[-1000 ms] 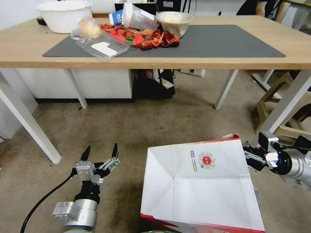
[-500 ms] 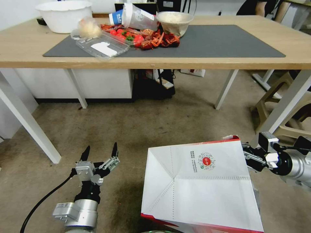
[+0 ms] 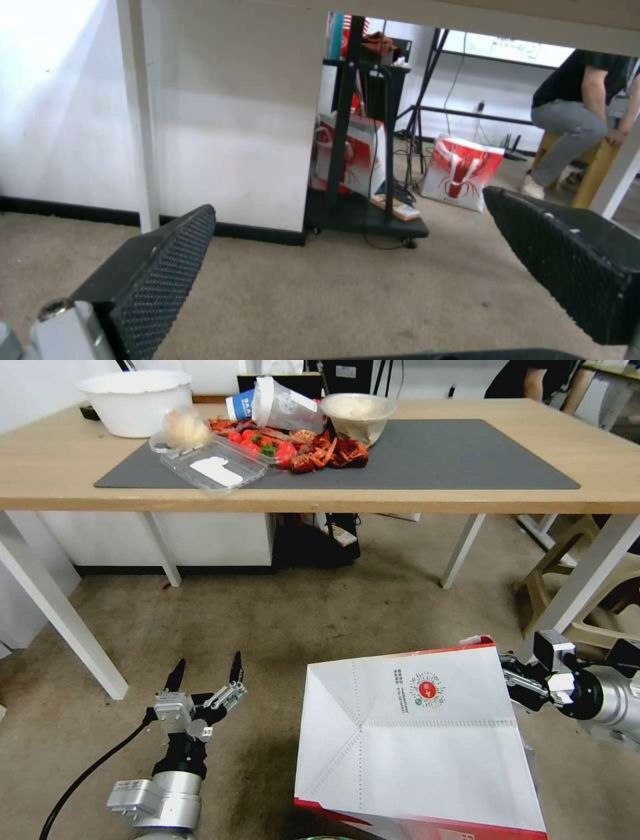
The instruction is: Pick up the food delivery bag from the floor and place it on the table.
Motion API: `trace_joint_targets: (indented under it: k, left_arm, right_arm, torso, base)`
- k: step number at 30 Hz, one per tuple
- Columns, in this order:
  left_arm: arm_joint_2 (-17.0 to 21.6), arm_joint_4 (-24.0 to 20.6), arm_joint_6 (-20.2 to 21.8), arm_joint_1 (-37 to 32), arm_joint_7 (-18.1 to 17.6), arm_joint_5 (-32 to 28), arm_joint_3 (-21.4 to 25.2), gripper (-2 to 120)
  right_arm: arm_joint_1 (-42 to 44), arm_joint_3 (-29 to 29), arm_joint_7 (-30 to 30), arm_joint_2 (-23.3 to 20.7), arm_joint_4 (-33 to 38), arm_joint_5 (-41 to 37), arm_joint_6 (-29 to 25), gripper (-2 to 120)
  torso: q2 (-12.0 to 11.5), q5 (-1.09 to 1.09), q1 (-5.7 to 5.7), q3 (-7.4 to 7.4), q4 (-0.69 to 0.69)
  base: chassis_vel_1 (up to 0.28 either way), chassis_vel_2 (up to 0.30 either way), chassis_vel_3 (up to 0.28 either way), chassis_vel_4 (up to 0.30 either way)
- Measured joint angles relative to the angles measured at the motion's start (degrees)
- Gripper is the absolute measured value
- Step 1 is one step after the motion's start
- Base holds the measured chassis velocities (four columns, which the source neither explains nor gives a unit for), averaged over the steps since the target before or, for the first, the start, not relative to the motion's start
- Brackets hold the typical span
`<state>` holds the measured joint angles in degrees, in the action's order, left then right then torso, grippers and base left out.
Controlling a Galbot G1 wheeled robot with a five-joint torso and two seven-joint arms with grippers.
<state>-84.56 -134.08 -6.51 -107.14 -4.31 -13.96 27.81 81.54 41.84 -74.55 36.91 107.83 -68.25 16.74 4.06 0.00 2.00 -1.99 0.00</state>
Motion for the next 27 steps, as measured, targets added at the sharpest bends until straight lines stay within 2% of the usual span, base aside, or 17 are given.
trace_joint_targets:
  k: [2, 18, 21, 27]
  left_arm:
    - [-0.01, 0.00, 0.12, -0.01, 0.09, 0.03, -0.03, 100]
    - [0.00, 0.03, 0.65, 0.12, 0.35, 0.37, 0.10, 100]
    - [-0.01, -0.02, 0.82, 0.07, 0.39, 0.40, 0.12, 100]
    - [0.02, -0.02, 0.83, 0.04, 0.42, 0.40, 0.12, 100]
  right_arm:
    - [-0.09, -0.02, 0.01, -0.03, -0.12, 0.00, 0.00, 0]
    - [-0.03, -0.03, 0.02, -0.27, -0.48, 0.10, -0.11, 0]
    - [-0.01, -0.03, 0.12, -0.29, -0.41, 0.14, -0.15, 0]
    - [0.07, 0.01, 0.14, -0.28, -0.34, 0.17, -0.17, 0]
  torso:
    - [0.67, 0.00, 0.04, -0.63, 0.00]
    - [3.06, 0.00, 0.24, -2.84, 0.00]
    - [4.29, 0.00, 0.42, -3.91, 0.00]
    - [5.14, 0.00, 0.55, -4.62, 0.00]
  base:
    - [0.000, 0.000, 0.000, 0.000]
    - [0.000, 0.000, 0.000, 0.000]
    - [0.000, 0.000, 0.000, 0.000]
    - [0.000, 0.000, 0.000, 0.000]
